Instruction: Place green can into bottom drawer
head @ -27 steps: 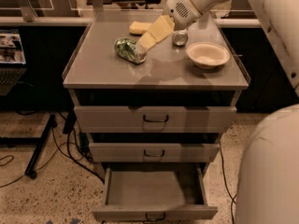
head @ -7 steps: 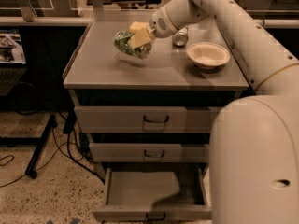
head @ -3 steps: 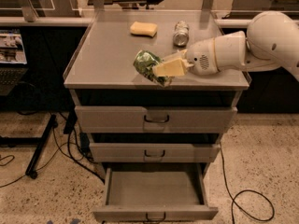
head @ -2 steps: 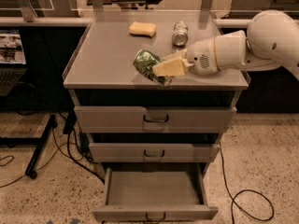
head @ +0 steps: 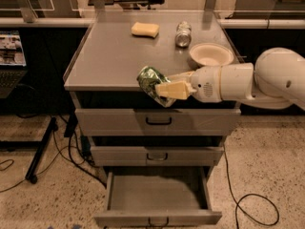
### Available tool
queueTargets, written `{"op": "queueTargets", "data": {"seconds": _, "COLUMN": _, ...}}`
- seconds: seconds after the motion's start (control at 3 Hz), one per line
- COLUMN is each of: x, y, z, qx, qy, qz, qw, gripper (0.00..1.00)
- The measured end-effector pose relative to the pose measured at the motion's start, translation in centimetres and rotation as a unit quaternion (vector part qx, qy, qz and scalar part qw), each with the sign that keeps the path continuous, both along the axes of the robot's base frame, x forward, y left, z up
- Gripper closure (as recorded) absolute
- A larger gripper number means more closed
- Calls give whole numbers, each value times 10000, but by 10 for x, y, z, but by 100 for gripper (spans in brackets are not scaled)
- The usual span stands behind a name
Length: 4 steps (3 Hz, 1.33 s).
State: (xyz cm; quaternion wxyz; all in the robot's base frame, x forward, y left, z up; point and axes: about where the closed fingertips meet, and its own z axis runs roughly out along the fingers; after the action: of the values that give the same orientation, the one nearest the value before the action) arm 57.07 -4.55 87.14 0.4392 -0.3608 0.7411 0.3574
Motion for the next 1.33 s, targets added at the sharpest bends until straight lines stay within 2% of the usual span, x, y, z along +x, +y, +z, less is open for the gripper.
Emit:
{"op": "queueTargets", "data": {"seconds": 0.33, "x": -28, "y": 1, "z": -28, "qx": 155, "qy": 51, "qz": -562, "qw": 9983, "gripper": 100}}
{"op": "queueTargets", "data": {"seconds": 0.67, "x": -36, "y": -2, "z": -68, "qx": 296, "qy": 216, "qz": -1131, "qw": 9929, "gripper": 100}}
{"op": "queueTargets", "data": {"seconds": 1.0, "x": -34, "y": -9, "z": -107, "qx": 391, "qy": 453, "qz": -1541, "qw": 9862, "gripper": 100}}
{"op": "queueTargets", "data": {"seconds": 1.33, "x": -33, "y": -17, "z": -149, "qx": 472, "qy": 819, "qz": -1815, "qw": 9788, "gripper": 100}}
